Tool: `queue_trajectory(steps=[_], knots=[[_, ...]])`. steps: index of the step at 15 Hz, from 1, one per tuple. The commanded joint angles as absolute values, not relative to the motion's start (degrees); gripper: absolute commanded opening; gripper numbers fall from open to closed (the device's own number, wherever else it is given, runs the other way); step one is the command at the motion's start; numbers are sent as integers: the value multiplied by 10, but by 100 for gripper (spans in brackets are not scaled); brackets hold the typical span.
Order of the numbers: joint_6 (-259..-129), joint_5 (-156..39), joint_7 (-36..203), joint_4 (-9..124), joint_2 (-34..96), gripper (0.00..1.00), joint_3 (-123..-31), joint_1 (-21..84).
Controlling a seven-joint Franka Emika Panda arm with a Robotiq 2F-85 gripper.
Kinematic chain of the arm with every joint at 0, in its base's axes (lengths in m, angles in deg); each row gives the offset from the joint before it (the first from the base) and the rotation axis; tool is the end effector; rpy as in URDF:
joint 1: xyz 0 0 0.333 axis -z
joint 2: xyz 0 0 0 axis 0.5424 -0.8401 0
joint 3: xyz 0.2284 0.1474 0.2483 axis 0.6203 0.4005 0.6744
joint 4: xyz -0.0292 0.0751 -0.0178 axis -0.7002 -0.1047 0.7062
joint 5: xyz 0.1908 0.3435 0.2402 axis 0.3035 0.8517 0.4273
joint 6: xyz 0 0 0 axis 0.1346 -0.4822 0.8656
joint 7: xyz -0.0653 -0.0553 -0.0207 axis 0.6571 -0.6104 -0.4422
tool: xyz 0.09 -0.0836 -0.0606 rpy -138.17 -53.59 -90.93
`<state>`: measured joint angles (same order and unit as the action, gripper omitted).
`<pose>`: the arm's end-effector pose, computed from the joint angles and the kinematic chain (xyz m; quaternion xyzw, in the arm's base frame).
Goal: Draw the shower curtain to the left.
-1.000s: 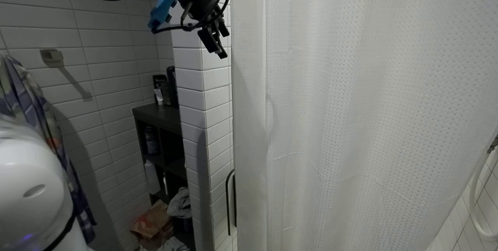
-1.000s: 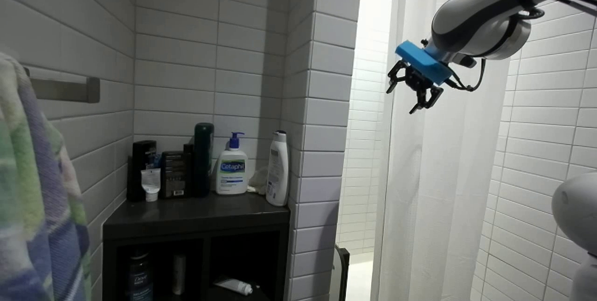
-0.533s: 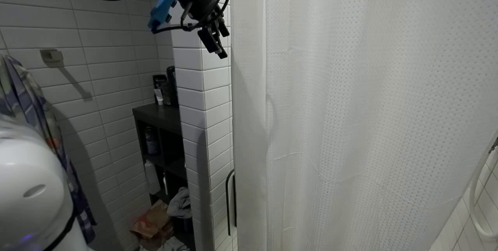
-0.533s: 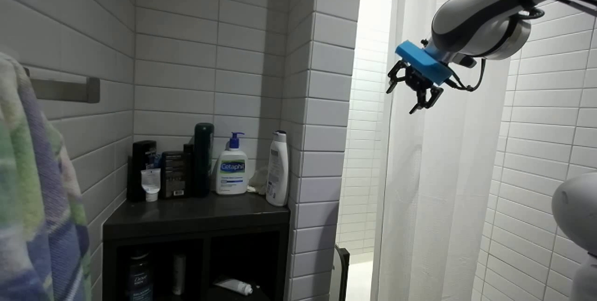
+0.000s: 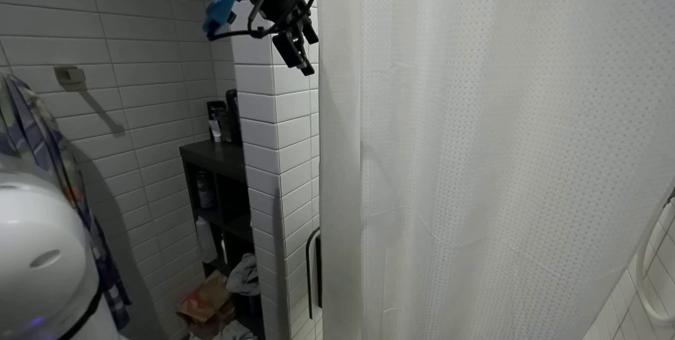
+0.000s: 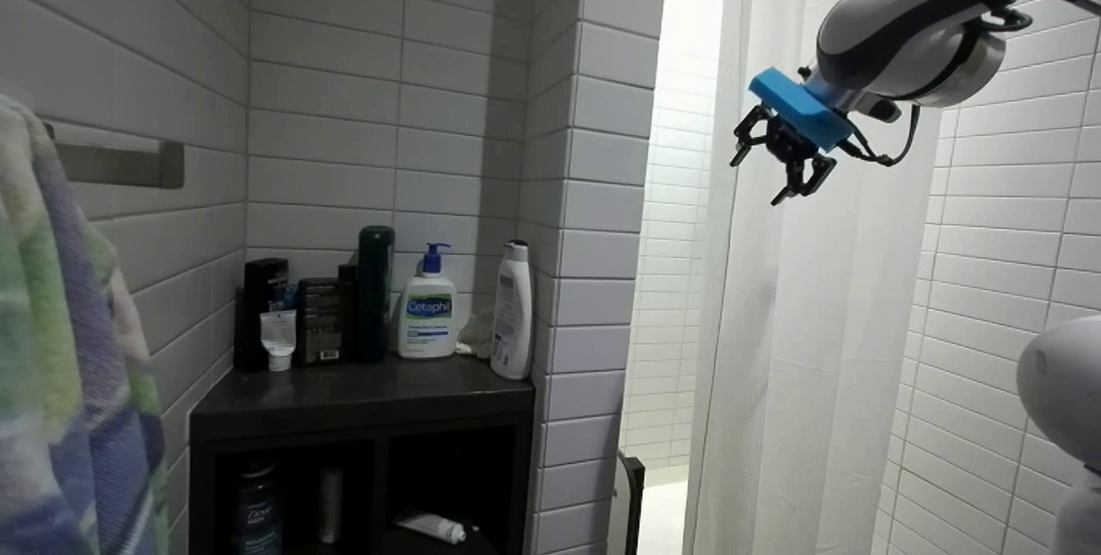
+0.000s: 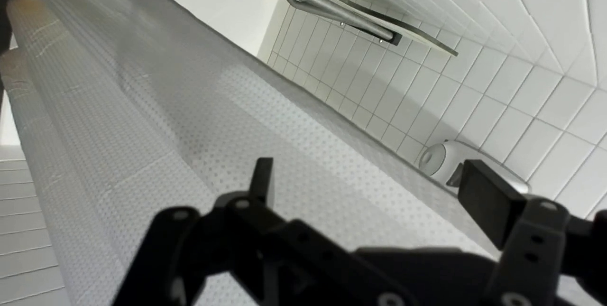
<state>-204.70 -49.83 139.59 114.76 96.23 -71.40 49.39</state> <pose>0.3845 -0.1000 0.5930 -0.7156 0.5887 -0.3341 0.1723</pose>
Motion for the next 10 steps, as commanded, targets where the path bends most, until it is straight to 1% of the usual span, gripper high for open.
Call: queue_trajectory(steps=[1, 6, 10], knots=[[-2033, -482, 1373, 1161, 1002, 100, -748, 506], [-2032, -459, 1355, 1160, 1039, 100, -796, 528], [-2042, -439, 1361, 1132, 1017, 100, -819, 553]])
